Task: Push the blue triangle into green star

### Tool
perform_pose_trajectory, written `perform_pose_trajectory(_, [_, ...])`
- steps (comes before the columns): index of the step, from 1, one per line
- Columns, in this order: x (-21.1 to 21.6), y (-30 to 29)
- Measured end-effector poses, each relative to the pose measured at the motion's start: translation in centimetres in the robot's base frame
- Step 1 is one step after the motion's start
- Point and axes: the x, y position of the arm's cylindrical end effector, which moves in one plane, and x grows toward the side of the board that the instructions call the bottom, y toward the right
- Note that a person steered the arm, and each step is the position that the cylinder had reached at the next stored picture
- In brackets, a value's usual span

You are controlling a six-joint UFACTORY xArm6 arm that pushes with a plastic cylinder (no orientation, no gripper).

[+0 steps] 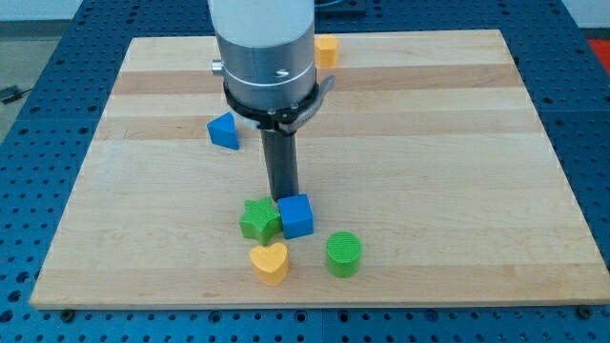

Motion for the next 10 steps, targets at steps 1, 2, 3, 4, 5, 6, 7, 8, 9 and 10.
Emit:
perform_pose_trajectory(1, [-6.8,-0.3])
perform_pose_trajectory(2, [-10.0,-2.8])
perform_pose_trajectory(3, [-13.3,-4.0])
perform_pose_trajectory(4, [-14.2,-7.2])
perform_pose_trajectory(5, [-11.1,-8.3])
perform_pose_trajectory(6, [-7.9,-8.3])
perform_pose_trajectory(7, [-5.1,-7.8])
perform_pose_trajectory(8, [-1.5,-7.2])
perform_pose_trajectory(9, [1.8,-5.9])
perform_pose_trajectory(10, [3.5,-5.2])
